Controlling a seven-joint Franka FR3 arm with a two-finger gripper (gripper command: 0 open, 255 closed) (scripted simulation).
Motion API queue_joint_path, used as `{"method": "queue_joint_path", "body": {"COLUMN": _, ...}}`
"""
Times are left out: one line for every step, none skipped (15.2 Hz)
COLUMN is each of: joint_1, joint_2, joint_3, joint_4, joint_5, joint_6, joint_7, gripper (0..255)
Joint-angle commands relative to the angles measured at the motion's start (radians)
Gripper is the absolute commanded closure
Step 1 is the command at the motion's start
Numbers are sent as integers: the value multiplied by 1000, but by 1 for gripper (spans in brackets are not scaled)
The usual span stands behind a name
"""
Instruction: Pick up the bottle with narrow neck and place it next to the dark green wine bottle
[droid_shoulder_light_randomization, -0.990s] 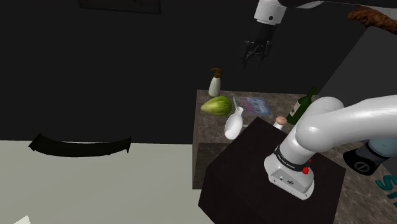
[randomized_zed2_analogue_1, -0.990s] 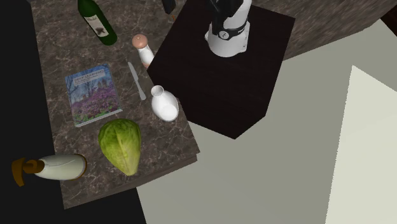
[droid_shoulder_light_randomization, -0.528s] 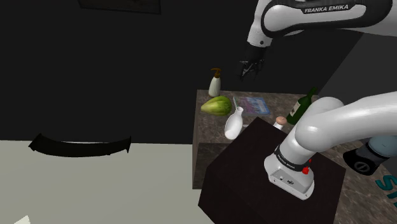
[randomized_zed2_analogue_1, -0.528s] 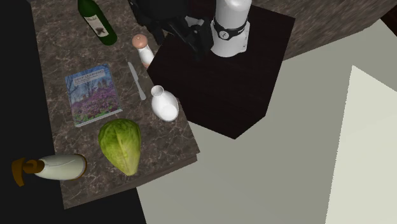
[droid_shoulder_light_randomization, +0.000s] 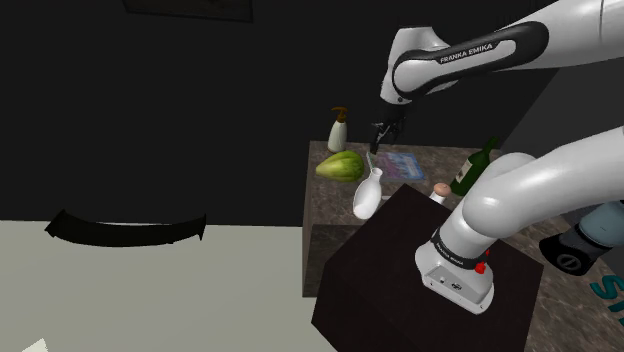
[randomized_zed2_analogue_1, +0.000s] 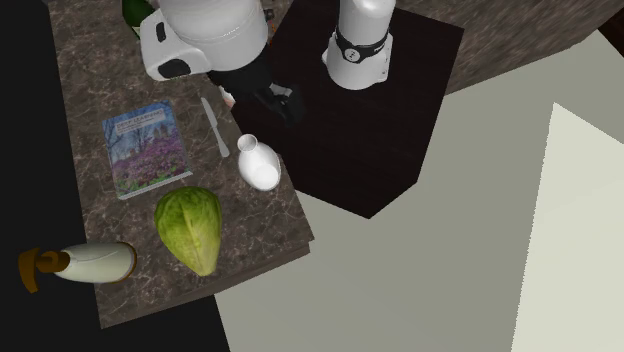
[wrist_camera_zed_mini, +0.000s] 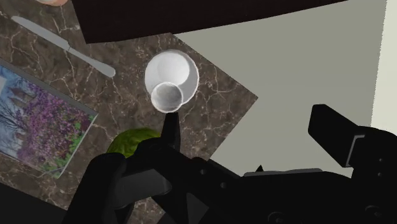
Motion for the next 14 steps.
{"method": "queue_joint_path", "body": {"joint_1": -7, "joint_2": 76, "joint_3": -24, "joint_4": -16, "joint_5": -19, "joint_6": 87, "joint_7": -31, "gripper": 0}}
{"method": "queue_joint_path", "body": {"joint_1": -10, "joint_2": 110, "joint_3": -34, "joint_4": -23, "joint_5": -27, "joint_6": 124, "joint_7": -44, "gripper": 0}}
{"method": "queue_joint_path", "body": {"joint_1": -12, "joint_2": 146, "joint_3": -44, "joint_4": -29, "joint_5": -34, "joint_6": 162, "joint_7": -58, "gripper": 0}}
{"method": "queue_joint_path", "body": {"joint_1": -15, "joint_2": 184, "joint_3": -54, "joint_4": -32, "joint_5": -41, "joint_6": 201, "joint_7": -71, "gripper": 0}}
{"method": "queue_joint_path", "body": {"joint_1": -17, "joint_2": 223, "joint_3": -64, "joint_4": -35, "joint_5": -46, "joint_6": 239, "joint_7": -85, "gripper": 0}}
{"method": "queue_joint_path", "body": {"joint_1": -19, "joint_2": 264, "joint_3": -74, "joint_4": -35, "joint_5": -50, "joint_6": 278, "joint_7": -99, "gripper": 0}}
{"method": "queue_joint_path", "body": {"joint_1": -20, "joint_2": 307, "joint_3": -84, "joint_4": -34, "joint_5": -53, "joint_6": 316, "joint_7": -113, "gripper": 0}}
{"method": "queue_joint_path", "body": {"joint_1": -21, "joint_2": 350, "joint_3": -93, "joint_4": -31, "joint_5": -55, "joint_6": 354, "joint_7": -128, "gripper": 0}}
{"method": "queue_joint_path", "body": {"joint_1": -22, "joint_2": 395, "joint_3": -102, "joint_4": -27, "joint_5": -54, "joint_6": 392, "joint_7": -144, "gripper": 0}}
{"method": "queue_joint_path", "body": {"joint_1": -22, "joint_2": 441, "joint_3": -110, "joint_4": -21, "joint_5": -51, "joint_6": 430, "joint_7": -161, "gripper": 0}}
{"method": "queue_joint_path", "body": {"joint_1": -23, "joint_2": 480, "joint_3": -116, "joint_4": -16, "joint_5": -47, "joint_6": 460, "joint_7": -176, "gripper": 0}}
{"method": "queue_joint_path", "body": {"joint_1": -22, "joint_2": 496, "joint_3": -117, "joint_4": -19, "joint_5": -42, "joint_6": 478, "joint_7": -180, "gripper": 0}}
{"method": "queue_joint_path", "body": {"joint_1": -22, "joint_2": 511, "joint_3": -118, "joint_4": -21, "joint_5": -36, "joint_6": 496, "joint_7": -184, "gripper": 0}}
{"method": "queue_joint_path", "body": {"joint_1": -21, "joint_2": 528, "joint_3": -118, "joint_4": -24, "joint_5": -30, "joint_6": 514, "joint_7": -189, "gripper": 0}}
